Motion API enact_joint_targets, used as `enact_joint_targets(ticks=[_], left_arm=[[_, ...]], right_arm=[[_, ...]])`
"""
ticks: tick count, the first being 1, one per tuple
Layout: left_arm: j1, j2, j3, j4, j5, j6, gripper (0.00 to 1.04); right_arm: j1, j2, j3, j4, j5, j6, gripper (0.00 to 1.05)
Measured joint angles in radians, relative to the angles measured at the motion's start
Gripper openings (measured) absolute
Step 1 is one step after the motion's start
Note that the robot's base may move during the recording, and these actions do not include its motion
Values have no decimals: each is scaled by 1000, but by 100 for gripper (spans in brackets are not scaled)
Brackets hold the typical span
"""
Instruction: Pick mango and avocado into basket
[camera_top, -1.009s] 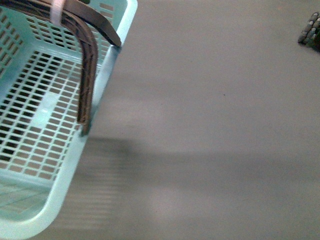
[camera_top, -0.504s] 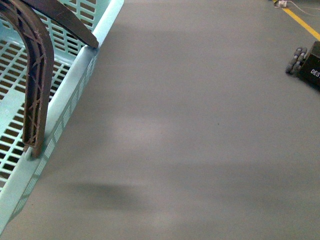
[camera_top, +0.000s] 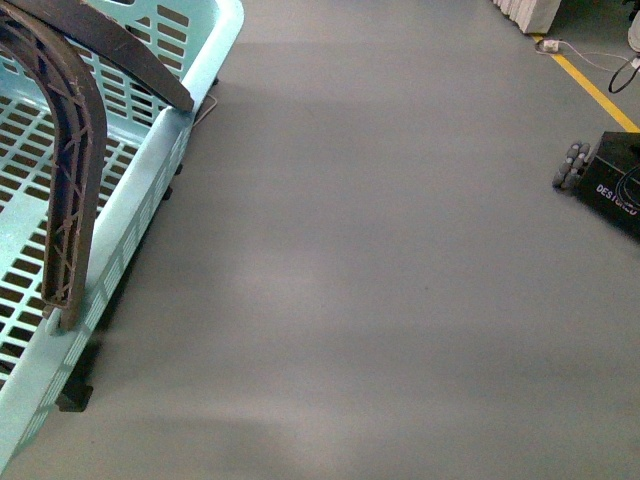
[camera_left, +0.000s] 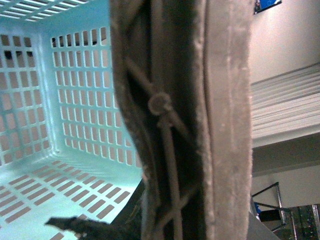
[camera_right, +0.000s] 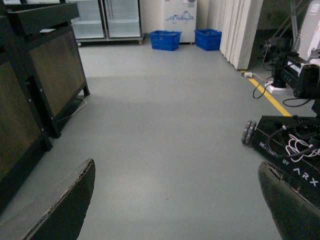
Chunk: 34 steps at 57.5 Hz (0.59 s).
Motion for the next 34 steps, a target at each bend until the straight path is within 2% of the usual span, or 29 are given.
enact_joint_targets(ticks=[34], left_arm=[[0,0,0,0,0,0,15]], right_arm=[[0,0,0,0,0,0,96]])
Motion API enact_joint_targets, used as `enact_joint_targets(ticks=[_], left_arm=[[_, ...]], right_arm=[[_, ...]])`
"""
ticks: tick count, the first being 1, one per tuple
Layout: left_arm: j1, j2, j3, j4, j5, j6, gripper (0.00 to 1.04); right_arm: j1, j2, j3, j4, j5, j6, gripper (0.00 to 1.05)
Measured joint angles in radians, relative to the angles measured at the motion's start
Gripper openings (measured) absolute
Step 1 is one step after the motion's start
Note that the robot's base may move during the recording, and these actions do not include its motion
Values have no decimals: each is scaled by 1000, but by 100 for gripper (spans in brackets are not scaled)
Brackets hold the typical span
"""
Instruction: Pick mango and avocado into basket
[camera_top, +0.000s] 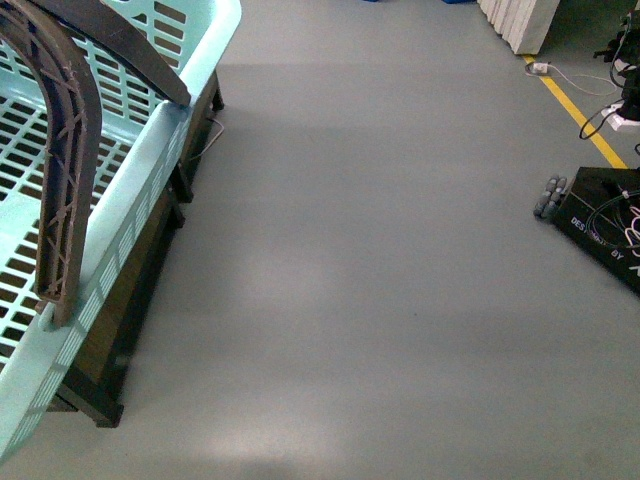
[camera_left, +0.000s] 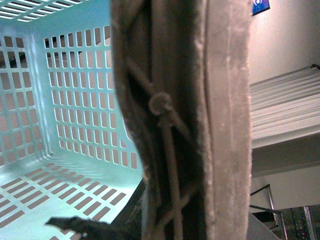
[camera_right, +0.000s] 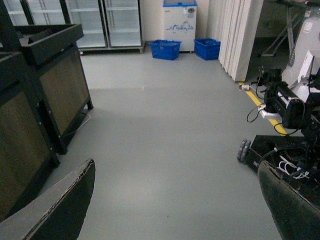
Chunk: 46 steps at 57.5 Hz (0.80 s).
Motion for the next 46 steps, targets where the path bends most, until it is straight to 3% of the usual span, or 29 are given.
enact_joint_targets(ticks=[46], left_arm=[[0,0,0,0,-4,-1,15]], right_arm=[[0,0,0,0,1,0,96]])
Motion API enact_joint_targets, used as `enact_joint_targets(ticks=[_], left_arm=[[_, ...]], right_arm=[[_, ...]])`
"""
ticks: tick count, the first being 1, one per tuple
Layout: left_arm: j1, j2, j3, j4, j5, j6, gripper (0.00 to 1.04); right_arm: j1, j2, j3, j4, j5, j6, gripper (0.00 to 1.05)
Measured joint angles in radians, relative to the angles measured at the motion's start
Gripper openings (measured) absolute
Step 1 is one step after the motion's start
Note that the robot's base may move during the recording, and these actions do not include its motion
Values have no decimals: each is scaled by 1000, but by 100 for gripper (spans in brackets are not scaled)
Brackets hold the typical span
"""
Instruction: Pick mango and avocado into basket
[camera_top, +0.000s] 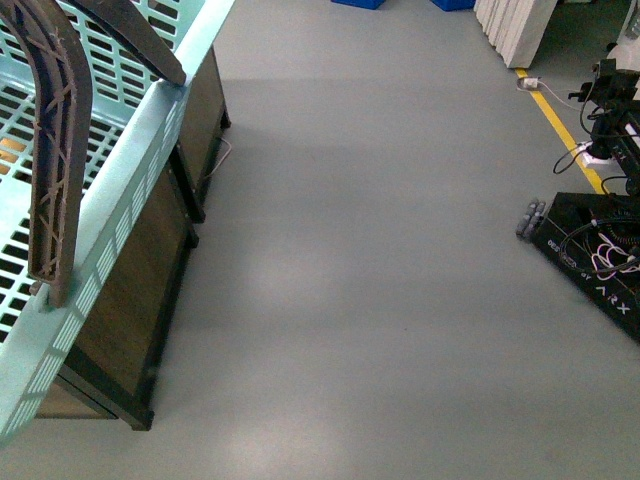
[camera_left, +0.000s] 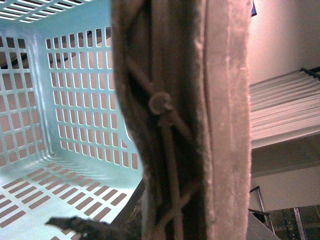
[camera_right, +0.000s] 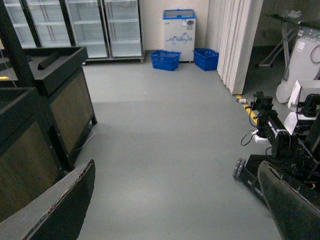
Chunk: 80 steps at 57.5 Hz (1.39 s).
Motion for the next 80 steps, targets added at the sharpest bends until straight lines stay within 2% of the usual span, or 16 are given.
enact_joint_targets(ticks=[80], left_arm=[[-3,2,0,0,3,-1,15]], right_arm=[[0,-1,0,0,-1,0,96]])
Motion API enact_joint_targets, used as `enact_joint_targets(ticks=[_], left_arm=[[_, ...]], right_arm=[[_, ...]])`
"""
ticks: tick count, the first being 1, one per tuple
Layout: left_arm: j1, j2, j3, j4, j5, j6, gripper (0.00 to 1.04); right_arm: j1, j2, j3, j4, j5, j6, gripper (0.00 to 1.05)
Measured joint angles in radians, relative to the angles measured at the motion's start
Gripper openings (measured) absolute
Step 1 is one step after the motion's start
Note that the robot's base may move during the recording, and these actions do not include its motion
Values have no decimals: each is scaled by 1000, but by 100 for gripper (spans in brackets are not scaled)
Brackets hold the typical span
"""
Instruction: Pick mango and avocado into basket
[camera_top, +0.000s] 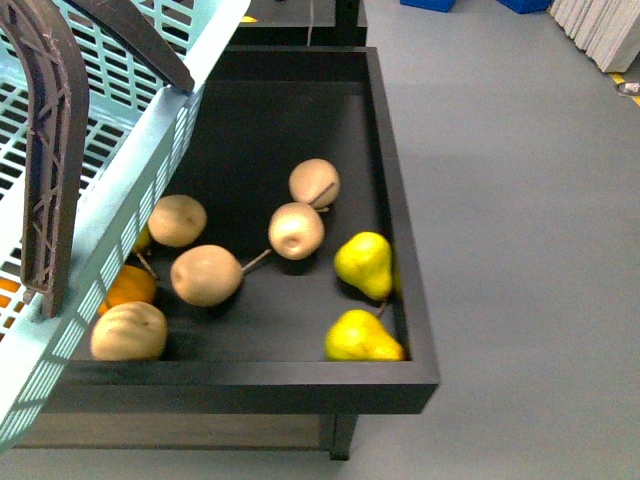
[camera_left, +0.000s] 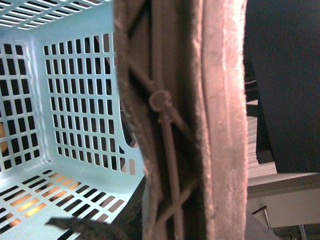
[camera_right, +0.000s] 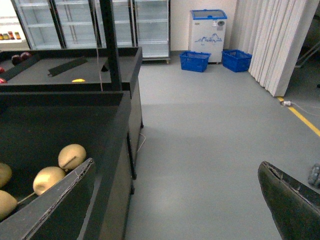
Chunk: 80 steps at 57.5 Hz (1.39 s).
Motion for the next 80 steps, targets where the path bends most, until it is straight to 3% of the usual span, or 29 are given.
enact_joint_targets(ticks=[80], left_arm=[[0,0,-1,0,1,2,15]], right_arm=[[0,0,0,0,0,0,96]])
